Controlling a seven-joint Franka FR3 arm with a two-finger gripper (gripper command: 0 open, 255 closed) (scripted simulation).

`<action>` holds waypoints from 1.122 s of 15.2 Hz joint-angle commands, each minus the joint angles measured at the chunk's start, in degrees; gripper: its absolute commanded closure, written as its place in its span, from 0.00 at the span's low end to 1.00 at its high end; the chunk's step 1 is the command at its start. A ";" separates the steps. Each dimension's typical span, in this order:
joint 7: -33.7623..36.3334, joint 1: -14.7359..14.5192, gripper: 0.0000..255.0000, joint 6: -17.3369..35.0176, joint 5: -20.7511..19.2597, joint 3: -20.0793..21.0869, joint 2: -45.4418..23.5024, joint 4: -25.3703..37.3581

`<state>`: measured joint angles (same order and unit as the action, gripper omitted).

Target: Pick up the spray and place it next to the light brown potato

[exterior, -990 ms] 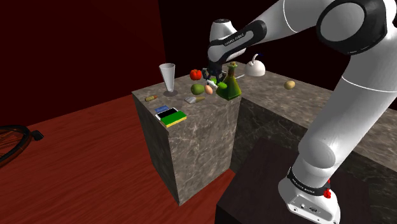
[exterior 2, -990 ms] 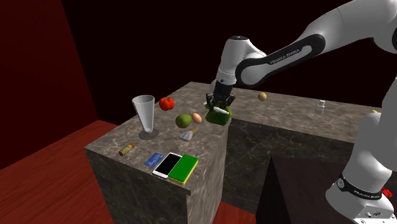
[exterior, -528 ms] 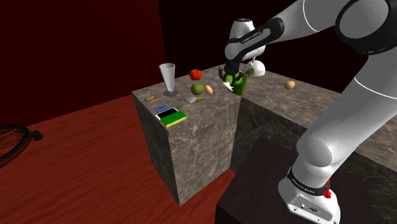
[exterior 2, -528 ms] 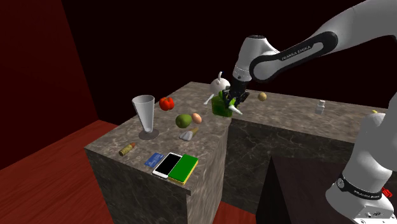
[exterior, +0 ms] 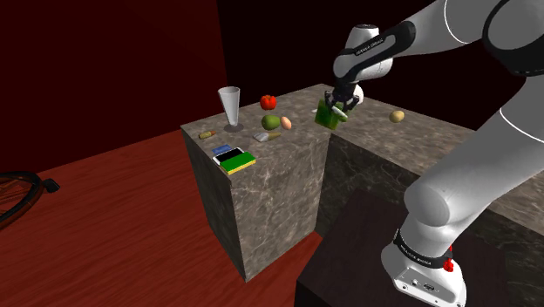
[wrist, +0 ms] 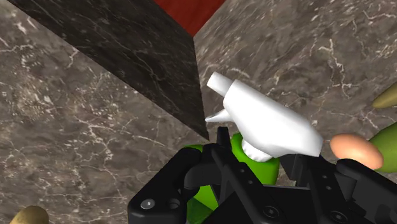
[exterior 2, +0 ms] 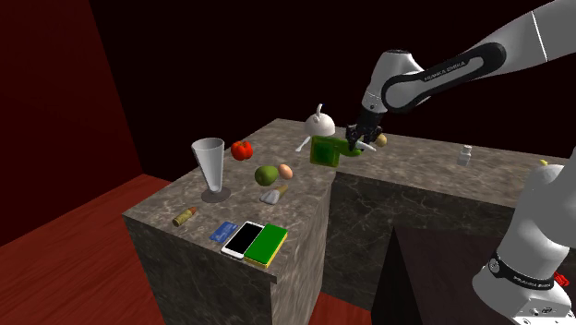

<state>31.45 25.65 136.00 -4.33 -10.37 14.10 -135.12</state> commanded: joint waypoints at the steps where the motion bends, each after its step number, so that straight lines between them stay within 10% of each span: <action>1: -3.41 1.16 1.00 0.12 0.19 -2.16 0.92 -0.93; 17: -30.04 8.01 1.00 -1.87 3.63 -19.68 -0.22 2.31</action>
<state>3.22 33.39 134.63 -1.19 -28.96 14.37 -133.76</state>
